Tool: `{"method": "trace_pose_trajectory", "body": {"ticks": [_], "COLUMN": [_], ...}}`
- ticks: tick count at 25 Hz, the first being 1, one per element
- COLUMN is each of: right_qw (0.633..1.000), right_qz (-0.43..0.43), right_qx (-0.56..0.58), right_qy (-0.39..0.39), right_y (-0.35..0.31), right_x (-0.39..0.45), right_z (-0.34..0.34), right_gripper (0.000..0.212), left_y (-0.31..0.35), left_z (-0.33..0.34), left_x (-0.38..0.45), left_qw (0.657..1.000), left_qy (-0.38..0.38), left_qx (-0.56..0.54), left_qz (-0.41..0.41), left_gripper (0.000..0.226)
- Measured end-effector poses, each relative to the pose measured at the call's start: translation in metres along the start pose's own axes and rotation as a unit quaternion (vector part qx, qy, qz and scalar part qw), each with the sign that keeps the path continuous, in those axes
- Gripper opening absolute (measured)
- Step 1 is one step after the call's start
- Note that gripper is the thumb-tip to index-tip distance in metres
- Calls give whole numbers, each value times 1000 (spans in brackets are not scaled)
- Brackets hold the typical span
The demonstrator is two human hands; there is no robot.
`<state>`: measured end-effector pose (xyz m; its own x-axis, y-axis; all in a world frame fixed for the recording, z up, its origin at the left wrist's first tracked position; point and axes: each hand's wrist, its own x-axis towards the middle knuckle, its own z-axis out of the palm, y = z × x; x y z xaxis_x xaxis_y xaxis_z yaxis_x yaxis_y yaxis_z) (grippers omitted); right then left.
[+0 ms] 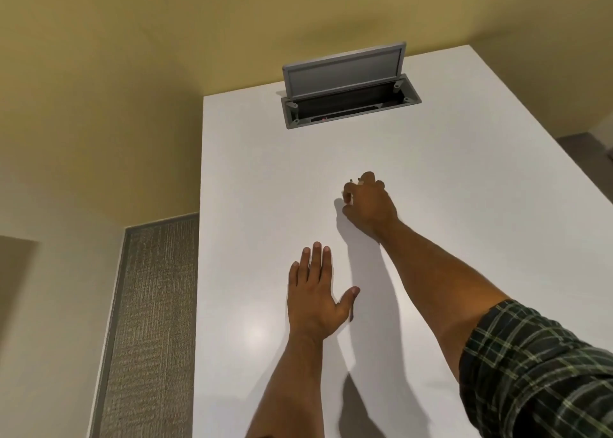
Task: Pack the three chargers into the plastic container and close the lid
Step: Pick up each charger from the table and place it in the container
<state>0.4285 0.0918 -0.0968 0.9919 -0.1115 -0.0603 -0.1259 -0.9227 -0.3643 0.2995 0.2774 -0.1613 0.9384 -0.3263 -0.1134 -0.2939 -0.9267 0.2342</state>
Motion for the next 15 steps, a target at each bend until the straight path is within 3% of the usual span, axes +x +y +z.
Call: {"method": "trace_pose_trajectory", "body": {"ticks": [8,12,15], "right_qw": [989,985,985], "right_qz": [-125,-163,-166], "right_qx": [-83,-44,-9], "right_qy": [9,34,44], "right_y": [42,51,59], "right_x": [-151,-225,-277], "right_z": [-39,-64,-77], "right_gripper": [19,35,43], "left_y": [44,67,85], "left_z": [-67,-86,-90], "left_x": [-33,-79,-122], "left_qw": [969,975,978], "left_qy": [-242,-197,-166], "left_qx": [51,75,76], "left_qz": [4,64,103], "left_gripper": [90,72,70]}}
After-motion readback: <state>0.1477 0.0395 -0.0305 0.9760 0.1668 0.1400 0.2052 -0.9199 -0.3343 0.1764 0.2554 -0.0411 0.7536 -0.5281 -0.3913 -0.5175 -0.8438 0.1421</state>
